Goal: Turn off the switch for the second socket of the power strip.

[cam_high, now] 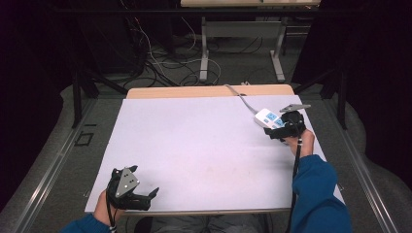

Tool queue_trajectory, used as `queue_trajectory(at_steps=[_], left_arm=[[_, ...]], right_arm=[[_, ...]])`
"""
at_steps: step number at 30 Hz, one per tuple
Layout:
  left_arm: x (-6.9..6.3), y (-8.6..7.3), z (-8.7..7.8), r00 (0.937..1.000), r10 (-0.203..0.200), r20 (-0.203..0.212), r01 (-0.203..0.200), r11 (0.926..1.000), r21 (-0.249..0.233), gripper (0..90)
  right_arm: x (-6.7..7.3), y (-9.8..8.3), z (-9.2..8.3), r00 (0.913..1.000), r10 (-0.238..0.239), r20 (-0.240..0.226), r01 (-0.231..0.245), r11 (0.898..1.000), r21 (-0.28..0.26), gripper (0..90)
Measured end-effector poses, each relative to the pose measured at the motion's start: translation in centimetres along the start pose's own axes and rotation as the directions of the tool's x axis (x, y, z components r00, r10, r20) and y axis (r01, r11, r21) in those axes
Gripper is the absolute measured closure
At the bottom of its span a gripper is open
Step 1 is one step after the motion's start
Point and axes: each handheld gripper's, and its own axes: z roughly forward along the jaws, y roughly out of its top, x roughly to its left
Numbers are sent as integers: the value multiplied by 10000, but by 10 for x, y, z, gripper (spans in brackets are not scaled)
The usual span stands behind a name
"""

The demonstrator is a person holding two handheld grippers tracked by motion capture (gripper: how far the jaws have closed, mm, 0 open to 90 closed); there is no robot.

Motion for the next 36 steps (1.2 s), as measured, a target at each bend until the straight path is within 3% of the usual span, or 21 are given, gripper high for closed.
queue_trajectory(at_steps=[5,9,16,27,36], left_arm=[[0,0,0,10000,-9,-1,9,10000,-4,0],[0,0,0,10000,18,-4,-18,10000,7,0],[0,0,0,10000,5,-4,-5,10000,2,0],[0,0,0,9999,92,-44,-92,10000,26,0],[0,0,0,10000,25,-15,-25,10000,1,0]], right_arm=[[-2,0,0,9999,89,105,-88,9999,-100,43],[-4,-2,-1,9997,211,129,-208,9994,-262,160],[-6,-3,-1,9980,483,404,-471,9984,-314,502],[-10,-6,0,9941,753,781,-721,9965,-433,900],[-11,-8,7,9913,806,1042,-786,9966,-227,900]])
